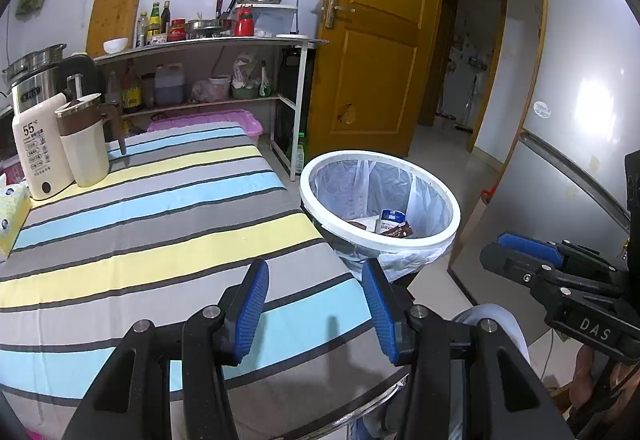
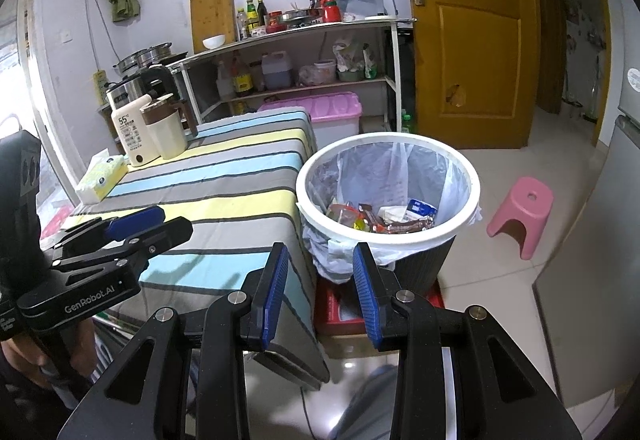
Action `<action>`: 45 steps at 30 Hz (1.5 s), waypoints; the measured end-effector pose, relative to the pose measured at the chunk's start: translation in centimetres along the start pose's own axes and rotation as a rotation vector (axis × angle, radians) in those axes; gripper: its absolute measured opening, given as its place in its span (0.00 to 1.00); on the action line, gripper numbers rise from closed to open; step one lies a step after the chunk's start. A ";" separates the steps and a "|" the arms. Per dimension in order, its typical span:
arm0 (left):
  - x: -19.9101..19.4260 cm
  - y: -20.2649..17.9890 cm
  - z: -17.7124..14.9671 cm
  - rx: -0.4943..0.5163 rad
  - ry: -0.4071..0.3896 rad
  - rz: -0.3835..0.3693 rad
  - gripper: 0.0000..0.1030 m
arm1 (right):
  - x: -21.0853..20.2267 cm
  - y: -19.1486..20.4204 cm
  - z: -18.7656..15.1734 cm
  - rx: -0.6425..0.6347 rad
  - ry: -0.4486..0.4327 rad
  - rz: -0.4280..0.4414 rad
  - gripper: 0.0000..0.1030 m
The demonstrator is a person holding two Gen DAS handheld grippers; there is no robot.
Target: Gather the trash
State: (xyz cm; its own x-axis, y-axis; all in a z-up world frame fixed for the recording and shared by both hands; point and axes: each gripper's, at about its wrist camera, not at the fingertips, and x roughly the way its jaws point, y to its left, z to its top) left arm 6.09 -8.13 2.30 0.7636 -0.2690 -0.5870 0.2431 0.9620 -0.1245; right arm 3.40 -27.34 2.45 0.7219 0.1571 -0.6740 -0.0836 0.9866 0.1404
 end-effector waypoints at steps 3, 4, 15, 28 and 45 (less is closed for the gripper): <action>-0.1 0.0 0.0 0.000 -0.001 -0.001 0.47 | 0.0 0.0 0.0 0.000 0.001 0.000 0.34; -0.1 0.0 0.0 0.000 -0.001 0.000 0.47 | -0.1 0.0 0.0 0.000 0.000 0.001 0.34; -0.1 0.0 -0.1 0.000 -0.001 -0.002 0.47 | -0.1 0.0 -0.1 0.000 0.000 0.000 0.34; -0.2 0.1 -0.2 0.000 0.003 0.002 0.47 | 0.0 0.1 0.0 0.000 0.002 0.000 0.34; -0.3 0.0 -0.6 0.020 0.003 0.018 0.47 | 0.0 0.1 -0.2 0.001 0.003 0.000 0.34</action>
State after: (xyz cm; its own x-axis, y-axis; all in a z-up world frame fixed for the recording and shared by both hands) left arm 5.47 -8.03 2.04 0.7661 -0.2516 -0.5915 0.2413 0.9655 -0.0982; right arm 3.28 -27.26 2.35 0.7195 0.1572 -0.6765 -0.0832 0.9865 0.1409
